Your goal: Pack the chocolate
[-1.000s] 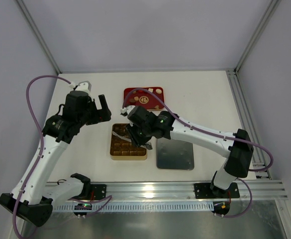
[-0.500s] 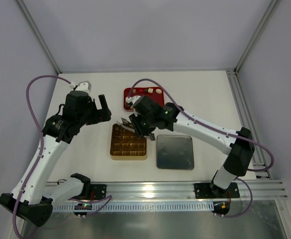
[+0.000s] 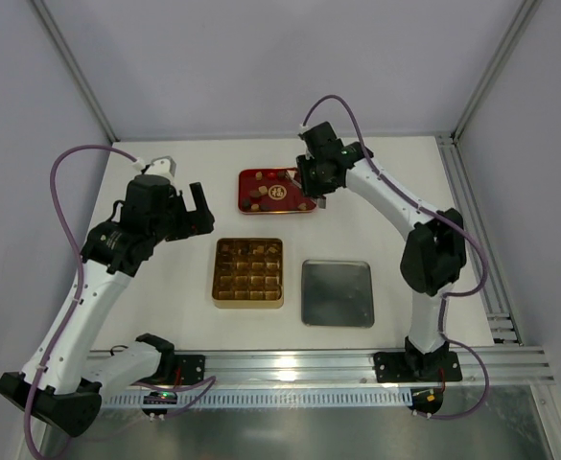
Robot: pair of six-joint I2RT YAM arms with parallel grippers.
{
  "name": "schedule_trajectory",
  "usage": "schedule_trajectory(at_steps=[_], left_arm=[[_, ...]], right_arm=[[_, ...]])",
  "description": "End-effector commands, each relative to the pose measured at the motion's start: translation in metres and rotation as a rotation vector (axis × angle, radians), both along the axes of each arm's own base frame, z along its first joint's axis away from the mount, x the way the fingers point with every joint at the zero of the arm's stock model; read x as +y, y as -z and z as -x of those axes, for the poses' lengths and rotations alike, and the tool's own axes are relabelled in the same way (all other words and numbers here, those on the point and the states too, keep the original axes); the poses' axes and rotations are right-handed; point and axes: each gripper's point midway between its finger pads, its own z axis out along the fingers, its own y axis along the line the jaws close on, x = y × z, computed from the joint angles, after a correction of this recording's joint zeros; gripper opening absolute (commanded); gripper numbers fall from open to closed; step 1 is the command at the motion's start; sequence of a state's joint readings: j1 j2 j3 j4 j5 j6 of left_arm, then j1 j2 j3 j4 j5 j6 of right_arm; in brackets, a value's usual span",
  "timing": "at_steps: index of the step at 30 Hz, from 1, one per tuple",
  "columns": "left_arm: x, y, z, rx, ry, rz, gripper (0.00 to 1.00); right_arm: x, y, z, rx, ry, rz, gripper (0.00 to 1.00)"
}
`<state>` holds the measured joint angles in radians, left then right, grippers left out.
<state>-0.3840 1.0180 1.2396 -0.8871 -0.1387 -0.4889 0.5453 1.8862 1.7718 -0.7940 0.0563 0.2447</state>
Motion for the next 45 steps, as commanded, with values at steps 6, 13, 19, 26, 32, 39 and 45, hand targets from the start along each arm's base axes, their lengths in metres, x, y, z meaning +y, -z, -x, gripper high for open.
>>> schedule_trajectory(at_steps=[6, 13, 19, 26, 32, 39, 45], left_arm=[[0.001, -0.020, 0.000, -0.049, 0.007, 0.001, 1.00], [0.001, -0.018, 0.000, -0.045, 0.007, -0.001, 1.00], [0.001, -0.019, -0.001, -0.048, 0.012, 0.000, 1.00], [0.000, -0.017, -0.002, -0.043, 0.013, -0.005, 1.00], [-0.001, -0.016, -0.003, -0.040, 0.016, -0.005, 1.00], [0.001, -0.017, -0.002, -0.041, 0.011, -0.005, 1.00], [0.000, -0.017, -0.002, -0.041, 0.013, -0.005, 1.00]], right_arm=[[-0.001, 0.017, -0.049, 0.008, 0.058, 0.041, 0.40], [0.001, 0.025, -0.059, 0.017, 0.073, 0.049, 0.40], [0.005, 0.037, -0.065, 0.033, 0.077, 0.048, 0.41], [0.003, 0.049, -0.067, 0.051, 0.082, 0.057, 0.42], [0.003, 0.048, -0.070, 0.046, 0.090, 0.049, 0.43], [0.007, 0.045, -0.071, 0.039, 0.077, 0.037, 0.46], [0.007, 0.043, -0.074, 0.028, 0.079, 0.035, 0.46]])
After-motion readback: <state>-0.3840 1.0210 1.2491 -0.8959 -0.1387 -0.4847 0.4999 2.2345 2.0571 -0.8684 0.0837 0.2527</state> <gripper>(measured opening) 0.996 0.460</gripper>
